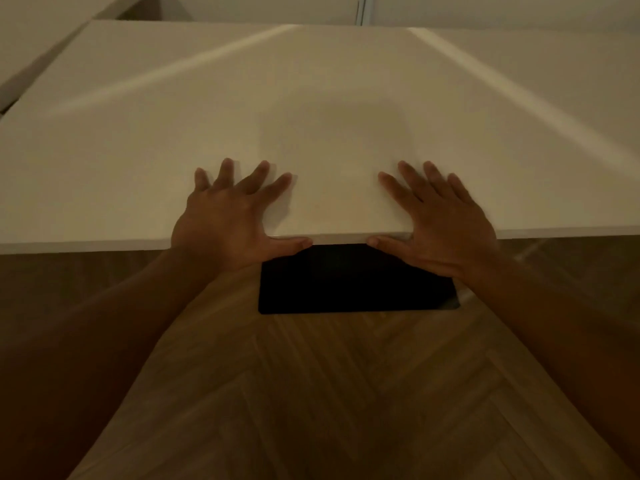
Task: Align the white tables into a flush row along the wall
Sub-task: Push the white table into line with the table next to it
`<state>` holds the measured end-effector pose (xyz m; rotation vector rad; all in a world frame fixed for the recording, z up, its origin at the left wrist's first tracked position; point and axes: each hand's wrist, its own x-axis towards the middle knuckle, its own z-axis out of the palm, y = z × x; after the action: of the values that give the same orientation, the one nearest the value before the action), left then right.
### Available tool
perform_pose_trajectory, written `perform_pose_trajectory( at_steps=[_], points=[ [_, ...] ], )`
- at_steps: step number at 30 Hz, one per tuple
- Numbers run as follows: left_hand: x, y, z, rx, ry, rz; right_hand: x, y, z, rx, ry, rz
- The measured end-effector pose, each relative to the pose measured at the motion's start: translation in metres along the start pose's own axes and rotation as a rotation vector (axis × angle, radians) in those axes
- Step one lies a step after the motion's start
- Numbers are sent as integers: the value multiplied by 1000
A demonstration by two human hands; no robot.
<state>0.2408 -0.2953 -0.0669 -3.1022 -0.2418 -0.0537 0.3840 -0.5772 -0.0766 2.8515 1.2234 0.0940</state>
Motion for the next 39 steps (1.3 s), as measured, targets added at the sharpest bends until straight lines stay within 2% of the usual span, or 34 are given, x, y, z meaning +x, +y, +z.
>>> perform_pose_trajectory(
  at_steps=[12,39],
  points=[
    [2,0,-9,-9,-35,-10,2,-5,-4,44,-1,26],
    [21,-25,-2,21,23,18,19,-17,3,30,51,57]
  ],
)
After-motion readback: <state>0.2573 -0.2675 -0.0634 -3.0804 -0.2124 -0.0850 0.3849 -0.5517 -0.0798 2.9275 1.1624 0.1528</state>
